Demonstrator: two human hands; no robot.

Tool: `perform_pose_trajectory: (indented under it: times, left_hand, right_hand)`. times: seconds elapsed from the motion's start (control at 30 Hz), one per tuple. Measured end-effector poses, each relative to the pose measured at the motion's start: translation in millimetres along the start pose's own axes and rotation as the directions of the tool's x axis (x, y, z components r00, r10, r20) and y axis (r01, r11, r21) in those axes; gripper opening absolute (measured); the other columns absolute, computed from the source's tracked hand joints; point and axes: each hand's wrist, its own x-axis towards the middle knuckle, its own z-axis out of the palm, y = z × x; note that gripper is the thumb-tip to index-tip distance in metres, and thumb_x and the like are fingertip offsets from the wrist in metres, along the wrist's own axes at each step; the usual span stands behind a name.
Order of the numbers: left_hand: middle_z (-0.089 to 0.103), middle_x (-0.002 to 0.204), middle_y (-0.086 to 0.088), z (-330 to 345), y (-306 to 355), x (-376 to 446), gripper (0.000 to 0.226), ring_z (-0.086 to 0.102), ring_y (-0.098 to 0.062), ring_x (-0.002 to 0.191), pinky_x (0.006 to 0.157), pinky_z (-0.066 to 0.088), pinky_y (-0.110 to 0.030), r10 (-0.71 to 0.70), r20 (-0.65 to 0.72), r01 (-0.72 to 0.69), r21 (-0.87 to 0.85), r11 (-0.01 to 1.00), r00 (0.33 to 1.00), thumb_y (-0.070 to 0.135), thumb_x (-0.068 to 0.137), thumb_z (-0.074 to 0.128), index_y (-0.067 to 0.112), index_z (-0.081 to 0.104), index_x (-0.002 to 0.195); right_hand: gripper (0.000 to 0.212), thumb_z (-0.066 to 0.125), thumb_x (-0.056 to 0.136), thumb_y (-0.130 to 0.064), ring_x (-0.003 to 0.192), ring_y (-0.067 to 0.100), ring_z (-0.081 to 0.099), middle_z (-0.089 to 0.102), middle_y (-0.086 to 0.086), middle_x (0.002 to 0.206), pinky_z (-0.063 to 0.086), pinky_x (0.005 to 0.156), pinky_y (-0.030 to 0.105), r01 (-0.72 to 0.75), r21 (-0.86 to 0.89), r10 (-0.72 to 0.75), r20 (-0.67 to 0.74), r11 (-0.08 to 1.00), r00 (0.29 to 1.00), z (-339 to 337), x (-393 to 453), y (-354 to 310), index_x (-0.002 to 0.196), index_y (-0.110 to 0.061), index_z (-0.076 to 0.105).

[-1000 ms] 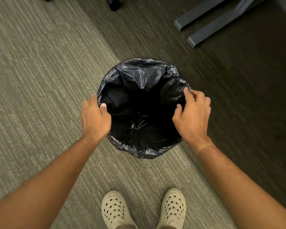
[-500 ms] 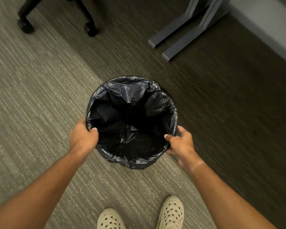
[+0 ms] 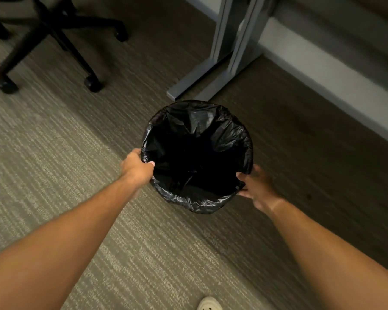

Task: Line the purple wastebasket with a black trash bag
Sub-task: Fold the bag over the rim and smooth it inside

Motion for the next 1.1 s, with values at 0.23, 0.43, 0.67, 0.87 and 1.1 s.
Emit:
perform_pose_trajectory:
  times: [0.23, 0.43, 0.67, 0.87, 1.1]
  left_hand:
    - [0.063, 0.112, -0.007, 29, 39, 26, 0.024, 0.064, -0.025, 0.094, 0.063, 0.059, -0.033, 0.026, 0.001, -0.026, 0.022, 0.999, 1.0, 0.01, 0.088, 0.066, 0.02, 0.057, 0.109]
    - [0.061, 0.106, -0.007, 61, 61, 63, 0.025, 0.063, -0.027, 0.09, 0.061, 0.057, -0.034, 0.038, 0.042, -0.039, 0.0, 0.999, 0.998, 0.006, 0.086, 0.067, 0.019, 0.06, 0.107]
    - [0.063, 0.098, -0.012, 91, 78, 99, 0.02, 0.066, -0.031, 0.083, 0.074, 0.06, -0.047, 0.074, 0.14, -0.08, 0.036, 0.996, 0.987, 0.004, 0.089, 0.063, 0.02, 0.052, 0.092]
    - [0.06, 0.107, -0.01, 107, 81, 108, 0.021, 0.063, -0.029, 0.092, 0.073, 0.057, -0.04, 0.079, 0.232, -0.08, -0.008, 0.997, 0.969, 0.003, 0.091, 0.06, 0.02, 0.053, 0.102]
    - [0.062, 0.125, -0.019, 110, 89, 106, 0.034, 0.062, -0.037, 0.11, 0.091, 0.055, -0.051, 0.117, 0.266, -0.155, 0.124, 0.98, 0.957, 0.007, 0.094, 0.056, 0.008, 0.056, 0.128]
  right_hand:
    - [0.041, 0.055, 0.097, -0.006, 0.116, 0.027, 0.058, 0.057, 0.006, 0.136, 0.053, 0.074, 0.041, 0.002, -0.009, -0.003, -0.026, 1.0, 1.0, -18, 34, -33, 0.135, -0.018, 0.049]
    - [0.043, 0.055, 0.097, -0.006, 0.118, 0.026, 0.056, 0.055, 0.005, 0.138, 0.052, 0.066, 0.036, 0.001, 0.004, -0.001, -0.092, 1.0, 0.996, -25, 69, -43, 0.137, -0.02, 0.047]
    - [0.04, 0.055, 0.097, -0.006, 0.119, 0.029, 0.056, 0.054, 0.007, 0.138, 0.051, 0.056, 0.032, -0.012, 0.044, 0.018, -0.148, 0.999, 0.989, -32, 99, -45, 0.135, -0.016, 0.049]
    - [0.04, 0.053, 0.098, -0.007, 0.122, 0.03, 0.055, 0.053, 0.009, 0.14, 0.051, 0.073, 0.04, -0.027, 0.084, 0.042, -0.178, 0.996, 0.983, -37, 111, -38, 0.137, -0.015, 0.049]
    - [0.035, 0.052, 0.1, -0.016, 0.124, 0.028, 0.053, 0.052, 0.007, 0.141, 0.051, 0.084, 0.039, -0.024, 0.074, 0.037, -0.176, 0.997, 0.984, -40, 112, -38, 0.135, -0.017, 0.049]
